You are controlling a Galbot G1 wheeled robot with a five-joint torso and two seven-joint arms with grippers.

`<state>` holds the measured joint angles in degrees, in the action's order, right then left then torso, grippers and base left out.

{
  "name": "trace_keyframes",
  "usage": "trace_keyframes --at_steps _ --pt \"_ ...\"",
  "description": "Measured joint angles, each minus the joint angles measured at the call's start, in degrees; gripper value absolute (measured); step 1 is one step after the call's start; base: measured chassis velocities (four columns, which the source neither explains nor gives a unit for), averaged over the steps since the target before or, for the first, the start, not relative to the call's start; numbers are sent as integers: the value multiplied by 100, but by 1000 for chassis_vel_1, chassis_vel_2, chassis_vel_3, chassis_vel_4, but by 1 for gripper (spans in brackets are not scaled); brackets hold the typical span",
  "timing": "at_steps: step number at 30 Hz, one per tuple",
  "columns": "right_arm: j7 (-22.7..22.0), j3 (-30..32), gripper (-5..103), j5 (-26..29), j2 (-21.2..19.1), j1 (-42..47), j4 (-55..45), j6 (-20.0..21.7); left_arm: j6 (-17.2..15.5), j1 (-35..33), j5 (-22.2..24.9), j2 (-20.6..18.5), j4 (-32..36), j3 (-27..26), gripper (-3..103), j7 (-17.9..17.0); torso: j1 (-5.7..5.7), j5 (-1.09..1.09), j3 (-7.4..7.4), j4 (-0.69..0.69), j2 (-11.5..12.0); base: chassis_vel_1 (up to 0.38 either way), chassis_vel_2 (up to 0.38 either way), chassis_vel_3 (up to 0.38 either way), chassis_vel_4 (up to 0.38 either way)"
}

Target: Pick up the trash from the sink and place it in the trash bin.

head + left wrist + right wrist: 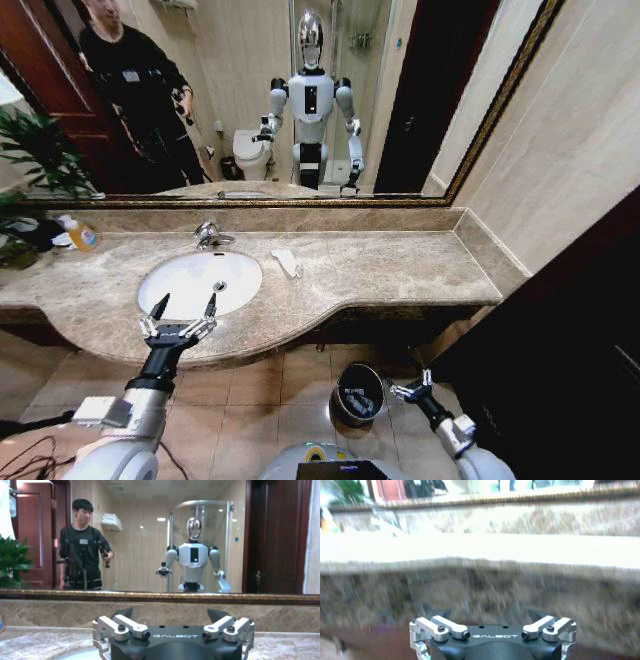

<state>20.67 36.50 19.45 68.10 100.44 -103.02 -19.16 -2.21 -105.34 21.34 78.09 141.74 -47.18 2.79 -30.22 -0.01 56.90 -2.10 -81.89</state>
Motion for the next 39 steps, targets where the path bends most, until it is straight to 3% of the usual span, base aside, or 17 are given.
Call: trace_keyframes --at_steps 4,10,11,12,15,19,21,27,29,35,39 --pt "-129 0 100 135 -116 -119 -679 353 0 0 0 0 0 0 100 0 0 0 0 1 0 0 0 0 0" --pt "-429 -253 100 466 -468 -1149 -1124 1042 0 0 0 0 0 0 100 0 -1 2 0 -2 0 0 0 0 0" --pt "-508 -438 100 726 -675 -1666 -1203 1425 0 0 0 0 0 1 100 0 -1 1 1 -2 0 0 0 0 0" --pt "-508 -438 100 726 -675 -1666 -1203 1425 0 0 0 0 0 1 100 0 -1 1 1 -2 0 0 0 0 0" --pt "-683 -819 100 1134 -877 -2371 -1183 2101 0 0 0 -1 0 0 100 1 -1 1 1 0 0 0 0 0 0" --pt "-1012 -1419 100 1216 -924 -3100 -886 2329 0 0 0 0 -1 0 100 0 -1 3 1 0 1 0 0 0 0" --pt "-1165 -2064 100 1191 -882 -3885 -439 2493 0 0 0 0 0 0 100 0 -1 0 1 -2 1 0 0 0 0" --pt "-1231 -3029 100 1166 -732 -5004 346 2680 0 0 0 0 0 1 100 1 -1 0 2 -1 1 0 0 0 0" --pt "-1442 -3573 100 1156 -594 -5606 710 2759 0 0 0 0 0 1 100 1 -1 0 1 -1 1 0 0 0 0" --pt "-1774 -4181 100 1260 -316 -6282 1146 2974 0 0 0 0 0 1 100 0 -1 0 1 -2 1 0 0 0 0" --pt "-2013 -4638 100 1524 -10 -6732 1518 3334 0 0 0 0 0 0 100 0 -1 -1 1 -1 1 0 0 0 0"
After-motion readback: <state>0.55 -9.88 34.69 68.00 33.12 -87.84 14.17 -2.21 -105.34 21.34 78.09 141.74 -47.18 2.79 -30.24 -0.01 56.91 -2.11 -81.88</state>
